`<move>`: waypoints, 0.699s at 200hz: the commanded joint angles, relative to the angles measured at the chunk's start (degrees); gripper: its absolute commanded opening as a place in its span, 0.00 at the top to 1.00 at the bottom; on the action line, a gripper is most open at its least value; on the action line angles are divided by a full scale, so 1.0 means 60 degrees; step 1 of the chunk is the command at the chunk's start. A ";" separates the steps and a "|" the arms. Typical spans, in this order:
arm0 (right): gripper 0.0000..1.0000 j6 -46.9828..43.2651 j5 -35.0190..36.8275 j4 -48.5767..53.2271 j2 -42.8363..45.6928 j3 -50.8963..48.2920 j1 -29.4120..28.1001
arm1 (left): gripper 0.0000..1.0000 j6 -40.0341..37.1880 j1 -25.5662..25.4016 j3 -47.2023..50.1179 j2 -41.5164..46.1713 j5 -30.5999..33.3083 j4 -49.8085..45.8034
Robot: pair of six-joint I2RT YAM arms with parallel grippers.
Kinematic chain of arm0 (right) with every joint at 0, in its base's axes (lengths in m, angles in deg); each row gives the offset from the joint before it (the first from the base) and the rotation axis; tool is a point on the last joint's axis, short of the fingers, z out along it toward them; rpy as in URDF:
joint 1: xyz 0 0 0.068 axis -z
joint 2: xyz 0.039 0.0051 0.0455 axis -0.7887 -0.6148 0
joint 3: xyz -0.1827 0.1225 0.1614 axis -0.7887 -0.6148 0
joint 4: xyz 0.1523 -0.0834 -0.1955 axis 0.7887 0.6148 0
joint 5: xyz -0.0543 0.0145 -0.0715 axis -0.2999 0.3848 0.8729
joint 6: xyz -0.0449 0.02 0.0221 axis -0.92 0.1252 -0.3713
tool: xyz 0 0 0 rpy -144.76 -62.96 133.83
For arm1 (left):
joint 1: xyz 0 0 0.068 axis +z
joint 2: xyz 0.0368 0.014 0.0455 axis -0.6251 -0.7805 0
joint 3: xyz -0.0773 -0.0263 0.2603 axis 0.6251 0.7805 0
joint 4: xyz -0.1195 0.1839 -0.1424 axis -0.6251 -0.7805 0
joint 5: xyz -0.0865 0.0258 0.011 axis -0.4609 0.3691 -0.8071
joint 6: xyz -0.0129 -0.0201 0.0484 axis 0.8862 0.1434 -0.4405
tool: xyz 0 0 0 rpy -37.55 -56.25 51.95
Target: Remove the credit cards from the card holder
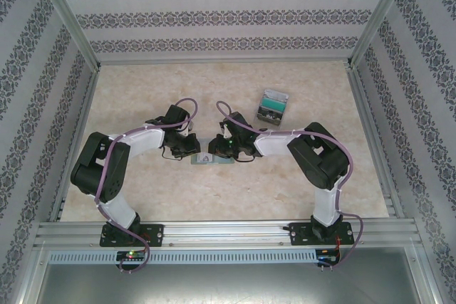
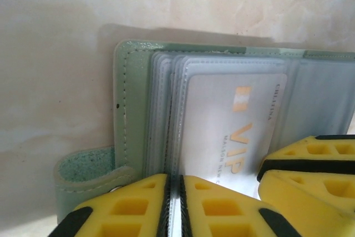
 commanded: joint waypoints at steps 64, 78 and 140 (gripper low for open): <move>0.81 -0.0073 0.0432 0.0283 0.0338 -0.0122 -0.0019 | 0.93 -0.0086 0.0069 -0.0023 -0.0464 0.0495 -0.0532; 0.82 -0.0096 0.0514 0.0373 0.0316 -0.0123 -0.0015 | 0.94 -0.0079 0.0065 -0.0049 -0.0479 0.0513 -0.0559; 0.81 -0.0113 0.0646 0.0377 0.0432 -0.0284 0.0081 | 0.94 -0.0105 0.0068 -0.0078 -0.0538 0.0531 -0.0613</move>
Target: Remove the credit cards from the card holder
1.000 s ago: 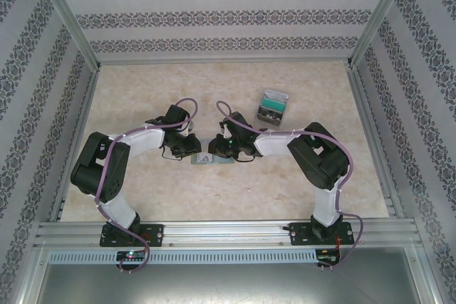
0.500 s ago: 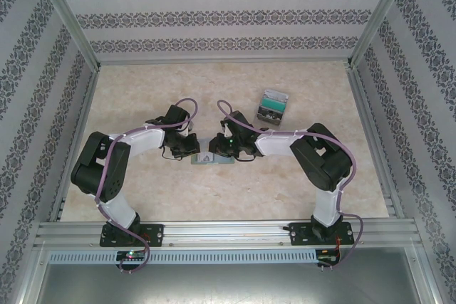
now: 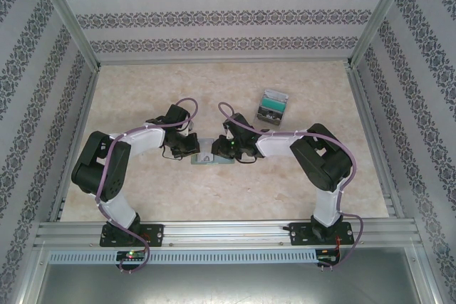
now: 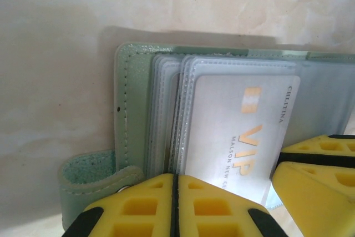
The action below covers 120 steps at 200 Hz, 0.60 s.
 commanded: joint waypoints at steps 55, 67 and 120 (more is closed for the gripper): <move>0.82 -0.0066 -0.0608 -0.0161 -0.0348 0.0419 -0.0057 | 0.94 -0.0086 0.0060 -0.0006 -0.0445 0.0447 -0.0539; 0.83 -0.0038 -0.0682 -0.0236 -0.0408 0.0432 -0.0067 | 0.94 -0.0086 0.0050 -0.0019 -0.0444 0.0438 -0.0540; 1.00 -0.0001 -0.0664 -0.0223 -0.0362 0.0378 -0.0032 | 0.95 -0.0086 0.0057 -0.0049 -0.0426 0.0465 -0.0586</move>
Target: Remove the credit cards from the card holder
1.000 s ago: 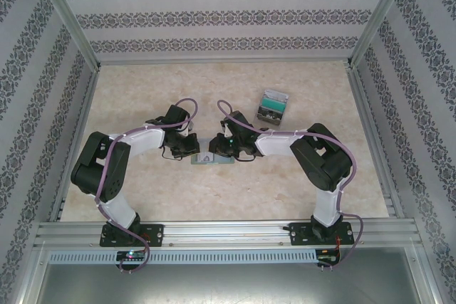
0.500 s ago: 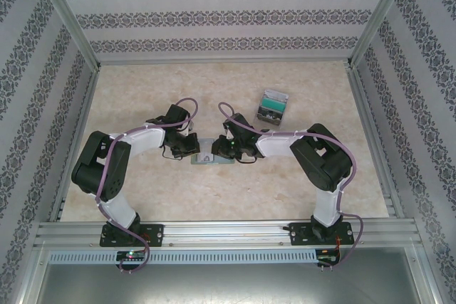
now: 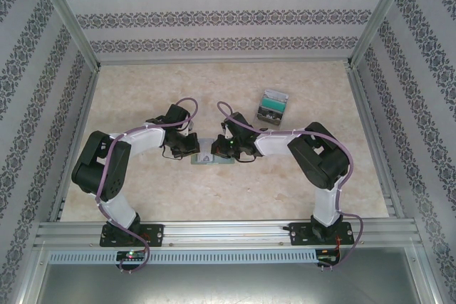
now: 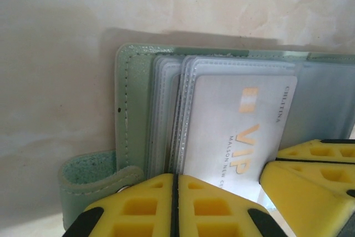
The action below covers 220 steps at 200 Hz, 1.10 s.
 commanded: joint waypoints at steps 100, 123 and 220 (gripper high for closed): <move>1.00 0.0086 0.0392 -0.0238 0.0659 -0.0955 0.0358 | 1.00 -0.0027 0.0072 -0.0108 -0.0627 0.1034 -0.0925; 1.00 0.0089 0.0383 -0.0243 0.0710 -0.1018 0.0380 | 1.00 -0.0038 0.0064 -0.0105 -0.0626 0.1020 -0.0923; 0.81 0.0399 -0.0336 -0.1172 0.0102 -0.0749 0.0351 | 1.00 -0.0102 0.0063 -0.0102 -0.0612 0.0733 -0.0822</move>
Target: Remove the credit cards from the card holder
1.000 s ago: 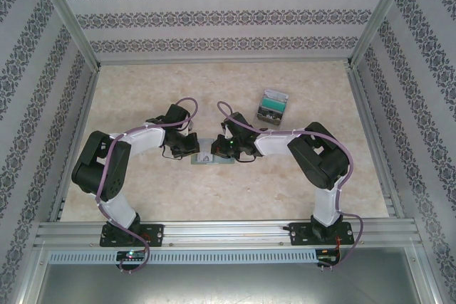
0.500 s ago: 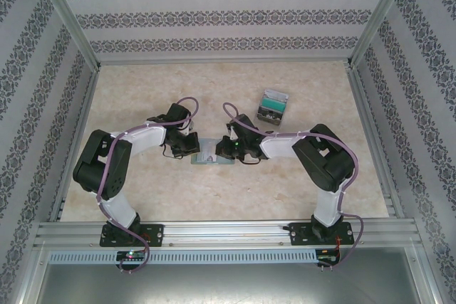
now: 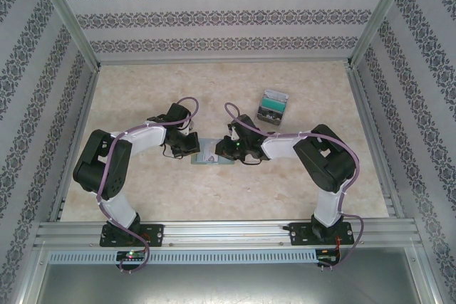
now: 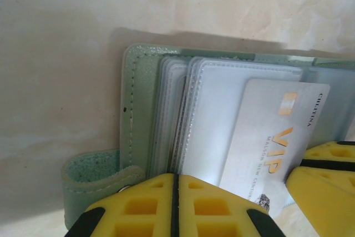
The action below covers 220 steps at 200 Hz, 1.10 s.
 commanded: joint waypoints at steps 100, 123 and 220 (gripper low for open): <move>1.00 0.0175 0.0073 -0.0345 -0.0154 -0.0329 0.0369 | 1.00 -0.0145 0.0069 0.0119 -0.0411 0.0725 -0.0615; 1.00 0.0025 0.0067 -0.0251 0.0174 -0.0770 0.0588 | 1.00 -0.0189 0.0065 0.0075 -0.0441 0.0720 -0.0644; 1.00 -0.1378 0.0119 0.1221 0.2381 -0.1103 0.1268 | 1.00 -0.0331 0.0071 -0.0299 -0.0175 0.0473 -0.0822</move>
